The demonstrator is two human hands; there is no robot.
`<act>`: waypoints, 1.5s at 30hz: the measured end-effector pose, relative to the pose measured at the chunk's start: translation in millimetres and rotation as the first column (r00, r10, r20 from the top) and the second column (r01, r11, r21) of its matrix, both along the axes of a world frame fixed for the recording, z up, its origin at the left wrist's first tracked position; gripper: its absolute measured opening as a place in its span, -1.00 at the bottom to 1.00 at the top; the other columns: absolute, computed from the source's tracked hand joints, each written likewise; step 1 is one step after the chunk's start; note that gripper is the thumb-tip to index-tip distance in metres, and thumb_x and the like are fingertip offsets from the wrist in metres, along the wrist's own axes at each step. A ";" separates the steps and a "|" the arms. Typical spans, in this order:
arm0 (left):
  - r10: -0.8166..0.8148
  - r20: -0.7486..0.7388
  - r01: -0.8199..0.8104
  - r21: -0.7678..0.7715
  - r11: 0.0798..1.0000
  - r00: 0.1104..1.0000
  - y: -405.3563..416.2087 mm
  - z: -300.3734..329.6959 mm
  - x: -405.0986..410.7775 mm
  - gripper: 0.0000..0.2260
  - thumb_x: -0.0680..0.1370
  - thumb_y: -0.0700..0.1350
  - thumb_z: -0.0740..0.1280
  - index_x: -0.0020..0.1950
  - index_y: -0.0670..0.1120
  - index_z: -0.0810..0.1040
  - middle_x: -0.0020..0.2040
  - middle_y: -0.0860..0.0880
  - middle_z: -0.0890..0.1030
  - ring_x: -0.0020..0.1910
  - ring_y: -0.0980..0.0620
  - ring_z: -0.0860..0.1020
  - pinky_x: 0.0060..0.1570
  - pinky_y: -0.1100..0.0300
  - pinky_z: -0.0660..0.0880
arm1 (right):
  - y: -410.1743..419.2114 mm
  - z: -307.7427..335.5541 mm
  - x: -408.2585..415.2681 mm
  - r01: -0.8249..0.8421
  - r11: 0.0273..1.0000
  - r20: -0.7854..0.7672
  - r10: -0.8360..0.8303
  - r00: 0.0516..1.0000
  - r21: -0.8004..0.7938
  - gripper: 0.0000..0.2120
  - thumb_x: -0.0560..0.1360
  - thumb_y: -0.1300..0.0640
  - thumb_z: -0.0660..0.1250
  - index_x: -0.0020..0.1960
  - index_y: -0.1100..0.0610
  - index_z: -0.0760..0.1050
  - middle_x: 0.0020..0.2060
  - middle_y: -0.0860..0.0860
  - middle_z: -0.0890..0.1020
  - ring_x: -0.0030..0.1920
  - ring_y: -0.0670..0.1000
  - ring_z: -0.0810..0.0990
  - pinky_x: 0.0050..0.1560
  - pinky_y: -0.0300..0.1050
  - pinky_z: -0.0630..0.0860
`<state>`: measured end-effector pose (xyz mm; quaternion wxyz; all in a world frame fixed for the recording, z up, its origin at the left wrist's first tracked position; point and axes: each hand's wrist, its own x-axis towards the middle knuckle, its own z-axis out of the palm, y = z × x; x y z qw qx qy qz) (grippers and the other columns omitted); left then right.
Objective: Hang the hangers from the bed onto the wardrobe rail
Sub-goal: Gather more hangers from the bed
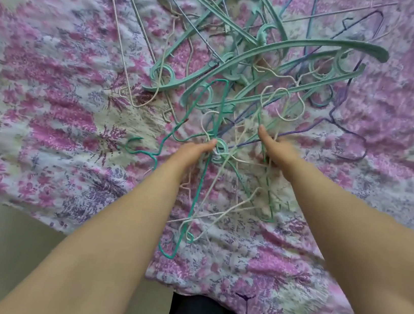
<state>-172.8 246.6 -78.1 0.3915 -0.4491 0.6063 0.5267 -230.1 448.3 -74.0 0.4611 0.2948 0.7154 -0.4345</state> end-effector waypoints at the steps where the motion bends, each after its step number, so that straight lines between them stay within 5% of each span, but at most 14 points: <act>1: 0.023 -0.006 -0.022 0.030 0.999 1.000 6.8 1.5 -4.1 -0.20 0.24 0.34 0.48 0.32 -0.13 0.50 0.29 -0.07 0.53 0.19 -0.08 0.51 0.21 0.00 0.44 | -5.9 1.8 1.0 0.034 0.997 0.046 -0.031 0.998 -0.065 -0.44 0.44 -0.39 0.21 0.18 0.03 0.46 -0.10 0.03 0.50 -0.11 0.00 0.48 0.04 -0.03 0.41; 4: 0.004 -0.124 -0.005 -0.006 1.000 0.992 28.8 8.8 -8.9 -0.60 0.44 0.11 0.46 0.16 -0.08 0.54 0.01 -0.01 0.62 -0.15 0.13 0.55 -0.25 0.24 0.43 | -14.9 -3.7 9.4 0.201 0.964 0.076 -0.191 0.979 -0.172 -0.64 0.47 -0.24 0.32 0.02 0.05 0.52 -0.36 -0.02 0.44 -0.47 -0.10 0.41 -0.42 -0.22 0.38; 6: -0.009 -0.166 0.003 -0.032 0.999 0.986 37.9 11.0 -1.0 -0.68 0.48 -0.03 0.45 0.17 -0.11 0.54 -0.05 -0.01 0.63 -0.22 0.13 0.55 -0.32 0.30 0.45 | -11.2 -3.7 19.5 0.269 0.949 0.083 -0.258 0.963 -0.162 -0.80 0.53 -0.05 0.31 -0.14 0.07 0.53 -0.43 -0.02 0.43 -0.60 -0.13 0.36 -0.56 -0.31 0.24; 11: -0.124 -0.214 0.096 -0.135 0.986 0.969 52.3 33.2 45.1 -0.81 0.46 -0.13 0.43 0.05 -0.10 0.56 -0.11 -0.01 0.63 -0.20 0.08 0.57 -0.28 0.41 0.47 | -0.2 16.5 68.2 0.458 0.864 0.243 -0.408 0.880 -0.209 -0.89 0.56 0.19 0.23 -0.07 0.04 0.51 -0.30 -0.02 0.58 -0.45 -0.12 0.54 -0.41 -0.27 0.53; 14: -0.140 -0.219 0.102 -0.173 0.980 0.966 58.1 54.8 73.0 -0.75 0.37 -0.06 0.43 0.00 -0.13 0.63 -0.14 -0.05 0.67 -0.14 0.01 0.62 -0.13 0.24 0.55 | 1.1 37.0 96.1 0.396 0.895 0.208 -0.356 0.911 -0.203 -0.84 0.54 0.23 0.18 -0.06 0.03 0.50 -0.31 -0.01 0.50 -0.43 -0.15 0.46 -0.43 -0.31 0.38; 17: -0.192 -0.235 0.150 -0.186 0.971 0.953 55.6 83.3 98.2 -0.97 0.47 -0.20 0.38 -0.14 -0.08 0.57 -0.33 0.00 0.57 -0.34 0.06 0.54 -0.39 0.35 0.45 | 3.9 64.4 120.2 0.377 0.881 0.238 -0.316 0.918 -0.285 -0.78 0.55 0.23 0.16 -0.06 0.02 0.56 -0.28 0.05 0.57 -0.36 -0.05 0.53 -0.30 -0.19 0.48; 24: -0.131 -0.299 0.060 -0.237 0.970 0.945 64.9 147.5 167.2 -0.88 0.38 -0.03 0.42 -0.29 0.02 0.50 -0.31 -0.01 0.56 -0.30 -0.03 0.53 -0.26 0.11 0.44 | 12.4 130.1 179.9 0.321 0.911 0.092 -0.307 0.947 -0.261 -0.81 0.57 0.17 0.21 0.12 0.16 0.54 -0.23 0.16 0.63 -0.44 0.01 0.58 -0.38 -0.17 0.52; 29: -0.027 -0.377 -0.042 -0.174 0.984 0.926 79.6 205.8 202.2 -0.84 0.43 -0.06 0.44 -0.03 0.00 0.57 -0.12 -0.05 0.66 -0.12 -0.06 0.62 -0.04 0.01 0.55 | 26.0 187.4 206.7 0.276 0.917 -0.035 -0.298 0.954 -0.288 -0.78 0.57 0.10 0.27 0.06 0.26 0.50 -0.13 0.30 0.65 -0.32 0.13 0.62 -0.21 -0.01 0.60; 35: 0.174 -0.475 -0.212 -0.028 0.977 0.863 85.8 274.8 235.2 -0.77 0.41 -0.14 0.49 0.05 -0.11 0.62 -0.07 -0.16 0.69 -0.09 -0.15 0.64 -0.14 0.01 0.54 | 32.2 249.7 222.6 0.140 0.926 -0.134 -0.198 0.971 -0.351 -0.78 0.56 0.22 0.21 0.18 0.25 0.47 -0.21 0.19 0.64 -0.43 0.02 0.64 -0.39 -0.15 0.58; 41: 0.150 -0.511 -0.214 -0.069 0.974 0.846 79.1 324.5 272.3 -0.85 0.46 -0.10 0.47 -0.11 -0.16 0.58 -0.30 -0.07 0.64 -0.34 0.03 0.60 -0.29 0.17 0.54 | 31.2 280.1 255.4 0.185 0.892 -0.175 -0.277 0.945 -0.412 -0.69 0.51 0.20 0.30 0.23 0.22 0.40 -0.10 0.15 0.62 -0.23 0.06 0.62 -0.33 -0.13 0.54; 45: 0.134 -0.514 -0.204 -0.082 0.976 0.847 69.6 341.8 305.9 -0.68 0.35 0.01 0.49 -0.02 -0.16 0.61 -0.18 -0.12 0.66 -0.24 -0.02 0.60 -0.15 0.05 0.56 | 23.3 295.4 279.5 0.168 0.893 -0.213 -0.276 0.937 -0.418 -0.82 0.50 0.26 0.27 0.10 0.22 0.40 -0.13 0.17 0.58 -0.25 0.05 0.61 -0.36 -0.16 0.53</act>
